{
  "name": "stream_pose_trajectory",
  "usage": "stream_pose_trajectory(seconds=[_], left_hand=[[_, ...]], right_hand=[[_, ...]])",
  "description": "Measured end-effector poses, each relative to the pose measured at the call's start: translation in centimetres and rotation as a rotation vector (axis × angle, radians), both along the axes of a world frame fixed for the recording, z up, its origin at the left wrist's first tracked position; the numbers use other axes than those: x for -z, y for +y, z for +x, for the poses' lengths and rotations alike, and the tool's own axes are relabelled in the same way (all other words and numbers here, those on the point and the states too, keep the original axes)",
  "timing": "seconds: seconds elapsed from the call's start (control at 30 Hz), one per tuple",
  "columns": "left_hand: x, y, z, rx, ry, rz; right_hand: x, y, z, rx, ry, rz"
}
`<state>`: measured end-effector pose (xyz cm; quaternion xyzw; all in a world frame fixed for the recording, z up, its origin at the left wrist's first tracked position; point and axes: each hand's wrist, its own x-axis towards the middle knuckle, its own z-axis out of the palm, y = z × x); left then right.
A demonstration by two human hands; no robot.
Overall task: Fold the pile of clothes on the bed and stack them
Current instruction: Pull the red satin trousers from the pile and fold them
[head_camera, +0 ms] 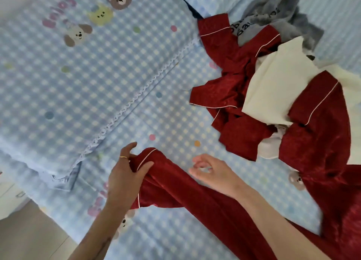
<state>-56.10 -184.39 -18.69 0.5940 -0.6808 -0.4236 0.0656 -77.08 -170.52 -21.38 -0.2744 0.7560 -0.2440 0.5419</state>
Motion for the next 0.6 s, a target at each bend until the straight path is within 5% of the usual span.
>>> stream_pose_trajectory(seconds=[0.1, 0.33, 0.4, 0.5, 0.6], left_hand=[[3.2, -0.9, 0.8, 0.105, 0.019, 0.252], [5.9, -1.5, 4.5, 0.076, 0.097, 0.215], [5.0, -2.9, 4.7, 0.015, 0.246, 0.202], [2.9, -4.4, 5.3, 0.117, 0.45, 0.191], [2.6, -4.2, 7.6, 0.286, 0.279, 0.179]], right_hand=[[1.8, 1.6, 1.2, -0.27, 0.095, 0.142], [2.1, -0.1, 1.1, -0.117, 0.207, 0.021], [0.5, 0.6, 2.1, -0.085, 0.126, -0.036], [-1.9, 3.1, 5.2, -0.309, -0.114, -0.07], [-2.3, 4.5, 7.6, -0.526, -0.209, 0.019]])
